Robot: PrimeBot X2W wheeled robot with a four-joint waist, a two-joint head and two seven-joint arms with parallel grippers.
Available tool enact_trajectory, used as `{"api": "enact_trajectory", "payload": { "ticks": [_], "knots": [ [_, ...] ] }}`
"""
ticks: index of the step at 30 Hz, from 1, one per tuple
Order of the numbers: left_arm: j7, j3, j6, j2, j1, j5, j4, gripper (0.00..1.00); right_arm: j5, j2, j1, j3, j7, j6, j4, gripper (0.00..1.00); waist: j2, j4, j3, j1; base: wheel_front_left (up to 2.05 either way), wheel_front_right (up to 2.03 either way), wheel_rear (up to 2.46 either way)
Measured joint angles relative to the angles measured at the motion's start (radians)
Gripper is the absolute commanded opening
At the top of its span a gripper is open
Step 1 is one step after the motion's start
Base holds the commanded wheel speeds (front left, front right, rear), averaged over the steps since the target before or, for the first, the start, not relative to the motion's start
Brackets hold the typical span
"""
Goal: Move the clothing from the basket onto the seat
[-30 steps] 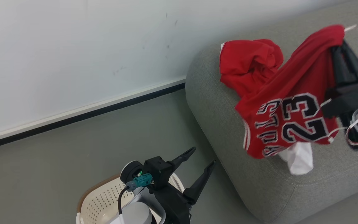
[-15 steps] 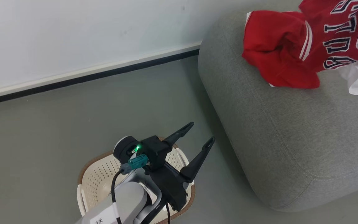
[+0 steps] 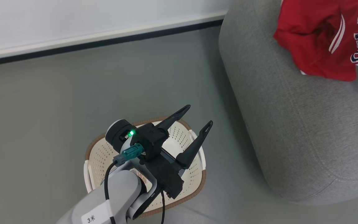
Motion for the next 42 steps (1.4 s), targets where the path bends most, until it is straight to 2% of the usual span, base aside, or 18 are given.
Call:
{"api": "enact_trajectory", "payload": {
  "ticks": [9,28,31,36,37,38,39,41,42],
  "knots": [
    [0.018,-0.002,0.012,0.008,-0.01,0.011,-0.028,1.0,0.0,0.029,0.002,0.012,0.0,-0.005,0.107,0.0,0.0,0.024,0.064,0.0,0.0,0.0,0.0],
    [0.051,0.014,0.039,0.026,-0.062,0.026,-0.078,1.0,0.015,0.147,0.013,0.029,0.017,-0.014,0.327,0.0,-0.0001,0.097,0.209,0.0,0.0,0.0,0.0],
    [0.05,0.014,0.042,0.03,-0.062,0.026,-0.064,1.0,0.017,0.178,0.013,0.039,0.017,-0.013,0.366,0.0,0.0001,0.102,0.22,0.0001,0.0,0.0,0.0],
    [0.04,0.021,0.046,0.035,-0.062,0.026,-0.061,1.0,0.017,0.188,0.012,0.045,0.008,-0.008,0.392,0.0,0.0,0.09,0.213,-0.0002,0.0,0.0,0.0],
    [0.037,0.022,0.046,0.036,-0.062,0.026,-0.057,1.0,0.017,0.191,0.012,0.047,0.007,-0.007,0.395,0.22,0.0,0.086,0.21,-0.0002,0.0,0.0,0.0],
    [0.036,0.023,0.046,0.039,-0.062,0.026,-0.054,1.0,0.017,0.196,0.012,0.048,0.002,-0.007,0.399,0.33,0.0,0.082,0.208,-0.0001,0.0,0.0,0.0],
    [0.033,0.024,0.046,0.04,-0.061,0.026,-0.051,1.0,0.017,0.202,0.012,0.049,-0.001,-0.004,0.4,0.49,0.0,0.078,0.204,-0.0002,0.0,0.0,0.0],
    [0.032,0.028,0.046,0.046,-0.058,0.026,-0.046,1.0,0.017,0.216,0.012,0.053,-0.004,0.002,0.402,0.93,-0.0001,0.069,0.197,-0.0002,0.0,0.0,0.0],
    [0.03,0.03,0.046,0.046,-0.057,0.025,-0.042,1.0,0.017,0.222,0.012,0.055,-0.009,0.003,0.405,1.0,-0.0001,0.064,0.192,-0.0002,0.0,0.0,0.0]
  ]
}}
